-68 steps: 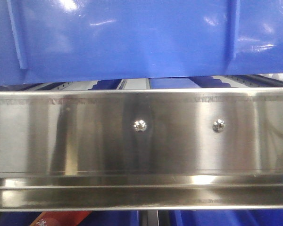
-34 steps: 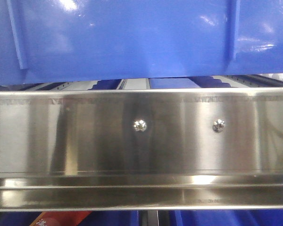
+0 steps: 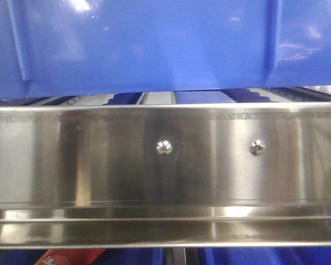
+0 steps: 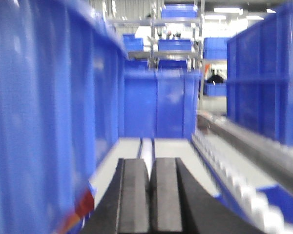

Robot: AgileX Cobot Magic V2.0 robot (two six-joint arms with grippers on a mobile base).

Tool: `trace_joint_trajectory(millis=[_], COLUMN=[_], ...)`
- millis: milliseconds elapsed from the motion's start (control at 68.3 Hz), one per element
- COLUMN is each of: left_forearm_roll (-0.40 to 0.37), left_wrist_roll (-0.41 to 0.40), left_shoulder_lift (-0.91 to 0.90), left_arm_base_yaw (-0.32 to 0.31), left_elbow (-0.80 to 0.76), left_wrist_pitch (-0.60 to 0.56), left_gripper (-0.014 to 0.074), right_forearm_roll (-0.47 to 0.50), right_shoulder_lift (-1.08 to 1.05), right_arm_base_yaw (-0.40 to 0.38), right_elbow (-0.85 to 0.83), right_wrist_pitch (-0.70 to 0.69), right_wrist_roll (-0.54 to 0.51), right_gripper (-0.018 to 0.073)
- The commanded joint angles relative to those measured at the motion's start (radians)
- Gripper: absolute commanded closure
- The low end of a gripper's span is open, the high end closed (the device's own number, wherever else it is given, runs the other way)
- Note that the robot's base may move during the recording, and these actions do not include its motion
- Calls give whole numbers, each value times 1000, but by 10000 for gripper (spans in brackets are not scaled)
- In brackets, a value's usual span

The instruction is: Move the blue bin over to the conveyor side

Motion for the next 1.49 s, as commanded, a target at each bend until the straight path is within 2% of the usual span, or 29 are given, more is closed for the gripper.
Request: trace_joint_trajectory(millis=[0, 73, 117, 205, 249, 322, 410, 571, 673, 790, 922, 1039, 1215, 1347, 1478], left_forearm_roll=[10, 57, 85, 123, 134, 134, 134, 125, 99, 84, 80, 80, 80, 96, 94], left_wrist_roll=[-6, -6, -6, -6, -6, -6, -6, -6, -6, -6, -6, -20, -61, -70, -91], left_shoulder_lift=[-3, -3, 16, 92, 131, 206, 295, 414, 480, 578, 716, 839, 994, 1102, 1192], left_arm_base_yaw=[-1, -1, -2, -2, -2, -2, -2, -8, -40, -77, -100, -100, -100, -100, -100], left_elbow=[-91, -203, -276, -445, -509, -603, -705, -796, -862, -984, -1162, -1326, -1514, -1608, -1664], left_wrist_pitch=[21, 143, 217, 371, 415, 453, 468, 445, 485, 619, 826, 999, 1185, 1287, 1287], left_gripper=[602, 602, 601, 559, 519, 433, 297, 128, 71, 66, 66, 67, 67, 67, 67], right_forearm_roll=[4, 4, 4, 4, 4, 4, 4, 4, 4, 4, 4, 4, 4, 4, -15], right_shoulder_lift=[-2, -2, 20, 94, 131, 205, 290, 413, 488, 590, 742, 892, 1102, 1224, 1291], right_arm_base_yaw=[-2, -2, -2, -2, -2, -2, -2, -2, 5, 34, 90, 109, 109, 109, 109], right_elbow=[-130, -230, -276, -386, -427, -486, -536, -594, -687, -824, -1024, -1244, -1519, -1666, -1716], right_wrist_pitch=[110, 202, 232, 252, 248, 220, 203, 185, 252, 352, 509, 715, 1009, 1169, 1173], right_wrist_roll=[-4, -4, -4, -4, -4, -4, -4, -4, -4, -5, -5, -5, 28, 58, 84], right_gripper=[646, 638, 601, 437, 320, 141, -17, 0, 0, 0, 0, 0, 0, 0, 0])
